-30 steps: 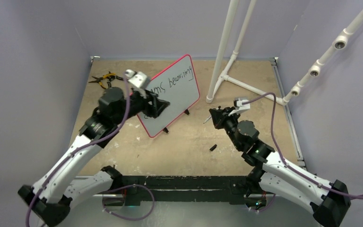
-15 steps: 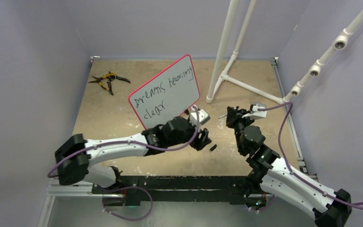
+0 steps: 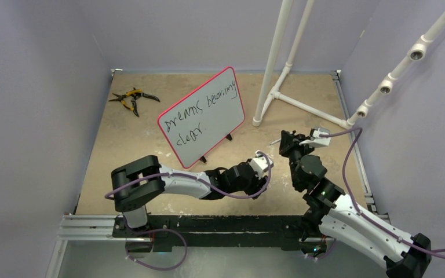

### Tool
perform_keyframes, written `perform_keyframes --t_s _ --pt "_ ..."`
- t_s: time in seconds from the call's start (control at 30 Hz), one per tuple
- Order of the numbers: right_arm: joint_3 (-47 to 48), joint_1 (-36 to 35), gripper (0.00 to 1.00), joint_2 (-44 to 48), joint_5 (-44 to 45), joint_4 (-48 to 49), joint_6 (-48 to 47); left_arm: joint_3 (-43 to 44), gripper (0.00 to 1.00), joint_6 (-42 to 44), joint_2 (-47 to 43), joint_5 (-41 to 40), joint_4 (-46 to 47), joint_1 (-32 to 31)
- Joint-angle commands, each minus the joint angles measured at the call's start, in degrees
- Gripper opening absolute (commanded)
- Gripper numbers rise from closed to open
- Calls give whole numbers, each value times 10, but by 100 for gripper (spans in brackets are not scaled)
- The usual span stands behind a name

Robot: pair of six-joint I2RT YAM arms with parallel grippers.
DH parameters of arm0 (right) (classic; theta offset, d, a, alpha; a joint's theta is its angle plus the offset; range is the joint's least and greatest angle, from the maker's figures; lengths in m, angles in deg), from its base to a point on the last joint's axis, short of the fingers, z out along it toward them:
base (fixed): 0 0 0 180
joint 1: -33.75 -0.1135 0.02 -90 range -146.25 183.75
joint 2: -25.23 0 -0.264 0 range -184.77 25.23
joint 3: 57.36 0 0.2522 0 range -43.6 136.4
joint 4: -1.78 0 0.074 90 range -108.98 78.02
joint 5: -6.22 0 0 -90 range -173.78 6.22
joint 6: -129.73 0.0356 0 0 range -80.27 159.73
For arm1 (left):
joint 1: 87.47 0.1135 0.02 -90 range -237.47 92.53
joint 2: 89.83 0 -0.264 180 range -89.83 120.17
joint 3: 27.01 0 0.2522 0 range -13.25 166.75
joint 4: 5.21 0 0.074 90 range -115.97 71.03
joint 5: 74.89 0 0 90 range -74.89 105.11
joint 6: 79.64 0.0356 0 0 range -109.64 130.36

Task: Write a sentence on the whiteboard
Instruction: Close the whiteboard marker at the center of the board.

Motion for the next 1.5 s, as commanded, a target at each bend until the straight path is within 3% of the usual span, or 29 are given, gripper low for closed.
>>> perform_keyframes --t_s 0.0,0.17,0.4,0.63,0.77,0.8,0.93,1.07,1.37,1.47 --pt "0 1 0 25 7 13 6 34 56 30 29 -44 22 -9" --pt "-4 1 0 41 2 12 5 50 53 38 66 -64 20 -9" --pt "0 1 0 41 -10 5 5 65 37 53 96 -85 9 -12" --pt "4 1 0 34 -19 -5 7 53 27 50 109 -58 24 -12" --pt "7 1 0 32 -25 -16 9 42 1 47 110 -55 29 -13" --pt "8 1 0 32 -26 -19 7 30 0 45 100 -56 41 -14" --pt "4 1 0 44 -55 -14 -10 -39 0 34 21 -89 84 -14" --pt "5 1 0 49 -86 -15 -7 -76 0 41 -94 -129 46 -14" --pt "61 2 0 35 -318 -15 76 -44 0 53 -364 -161 -215 -3" --pt "87 2 0 25 -321 -28 111 -55 0 86 -439 -150 -271 11"
